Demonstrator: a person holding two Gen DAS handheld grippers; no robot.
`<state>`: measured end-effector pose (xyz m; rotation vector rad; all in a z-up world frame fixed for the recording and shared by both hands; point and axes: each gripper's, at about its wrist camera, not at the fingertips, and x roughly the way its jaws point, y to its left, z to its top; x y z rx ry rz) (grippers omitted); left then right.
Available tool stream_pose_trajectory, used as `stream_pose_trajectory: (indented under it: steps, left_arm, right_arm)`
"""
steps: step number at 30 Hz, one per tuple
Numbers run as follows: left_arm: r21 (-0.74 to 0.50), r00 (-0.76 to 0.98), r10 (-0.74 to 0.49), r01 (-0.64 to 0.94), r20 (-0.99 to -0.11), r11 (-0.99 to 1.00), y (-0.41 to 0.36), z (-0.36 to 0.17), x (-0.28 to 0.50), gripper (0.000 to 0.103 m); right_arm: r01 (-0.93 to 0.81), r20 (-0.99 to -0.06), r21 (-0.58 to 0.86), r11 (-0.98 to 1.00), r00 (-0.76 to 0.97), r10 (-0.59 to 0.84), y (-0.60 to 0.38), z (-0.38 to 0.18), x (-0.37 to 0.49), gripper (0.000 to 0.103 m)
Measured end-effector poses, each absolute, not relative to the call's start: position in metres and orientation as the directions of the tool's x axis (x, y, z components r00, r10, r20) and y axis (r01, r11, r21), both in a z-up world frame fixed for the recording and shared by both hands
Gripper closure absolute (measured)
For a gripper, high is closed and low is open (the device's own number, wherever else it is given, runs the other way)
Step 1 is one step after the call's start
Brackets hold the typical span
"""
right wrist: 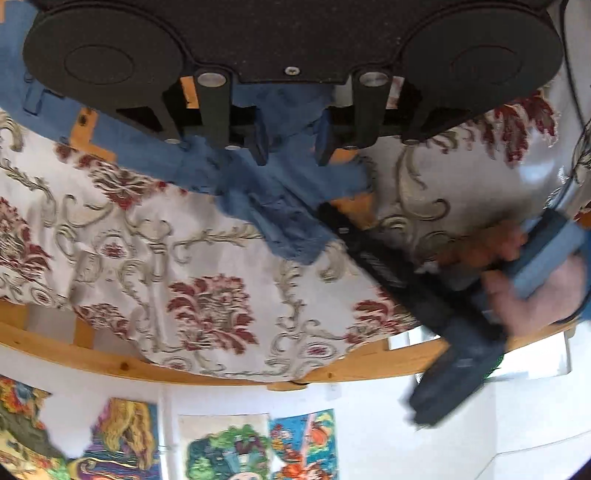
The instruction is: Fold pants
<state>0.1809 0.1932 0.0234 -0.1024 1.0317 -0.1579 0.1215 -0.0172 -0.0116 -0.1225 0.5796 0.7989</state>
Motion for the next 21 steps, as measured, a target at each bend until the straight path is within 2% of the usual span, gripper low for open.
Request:
stream_pose_trajectory:
  steps: [1,3,6,7,9,11,12,13,14,15,17,19,21]
  left_arm:
    - [-0.179,0.523,-0.197,0.085,-0.83,0.98,0.194,0.025,0.173,0.04]
    - [-0.166,0.548,-0.19,0.093,-0.815,0.982,0.186,0.025,0.159,0.03]
    - [-0.043,0.579,-0.095,0.104,-0.81,0.994,0.168,0.018,0.148,0.029]
    - [-0.021,0.587,-0.074,0.096,-0.806,0.995,0.164,0.015,0.147,0.027]
    - [-0.026,0.591,-0.052,0.052,-0.805,0.998,0.161,0.01,0.149,0.027]
    - [-0.061,0.587,-0.036,-0.022,-0.808,0.998,0.163,0.009,0.155,0.036]
    - [-0.071,0.579,-0.019,-0.068,-0.815,0.995,0.168,0.008,0.16,0.063]
    - [-0.083,0.553,-0.002,-0.122,-0.833,0.989,0.174,0.004,0.167,0.073]
    - [-0.12,0.541,-0.018,-0.154,-0.841,0.981,0.179,0.003,0.17,0.075]
    - [-0.155,0.541,-0.03,-0.187,-0.84,0.97,0.185,0.003,0.17,0.081]
    - [-0.148,0.541,-0.011,-0.212,-0.841,0.966,0.184,0.009,0.168,0.086]
    - [-0.079,0.559,0.055,-0.211,-0.827,0.974,0.173,0.02,0.158,0.088]
    - [-0.014,0.566,0.118,-0.224,-0.816,0.975,0.159,0.03,0.148,0.089]
  right_arm:
    - [-0.695,-0.531,0.097,0.712,0.569,0.628,-0.023,-0.011,0.125,0.063]
    - [-0.656,-0.534,0.061,0.752,0.615,0.58,-0.038,-0.009,0.137,0.054]
    - [-0.58,-0.566,0.03,0.814,0.662,0.492,-0.065,-0.01,0.166,0.047]
    - [-0.564,-0.587,0.021,0.826,0.662,0.466,-0.073,-0.013,0.177,0.042]
    - [-0.541,-0.618,0.011,0.841,0.658,0.431,-0.089,-0.021,0.197,0.04]
    - [-0.534,-0.653,0.024,0.845,0.631,0.418,-0.101,-0.031,0.215,0.04]
    - [-0.546,-0.669,0.048,0.837,0.605,0.432,-0.106,-0.036,0.222,0.04]
    - [-0.558,-0.684,0.078,0.826,0.573,0.451,-0.111,-0.041,0.229,0.044]
    - [-0.563,-0.687,0.095,0.821,0.56,0.463,-0.113,-0.043,0.231,0.054]
    - [-0.573,-0.686,0.105,0.813,0.55,0.477,-0.112,-0.044,0.232,0.058]
    - [-0.601,-0.679,0.085,0.794,0.549,0.488,-0.109,-0.04,0.229,0.076]
    - [-0.617,-0.652,0.022,0.787,0.588,0.479,-0.101,-0.032,0.221,0.085]
    - [-0.617,-0.613,-0.031,0.787,0.633,0.472,-0.097,-0.025,0.212,0.087]
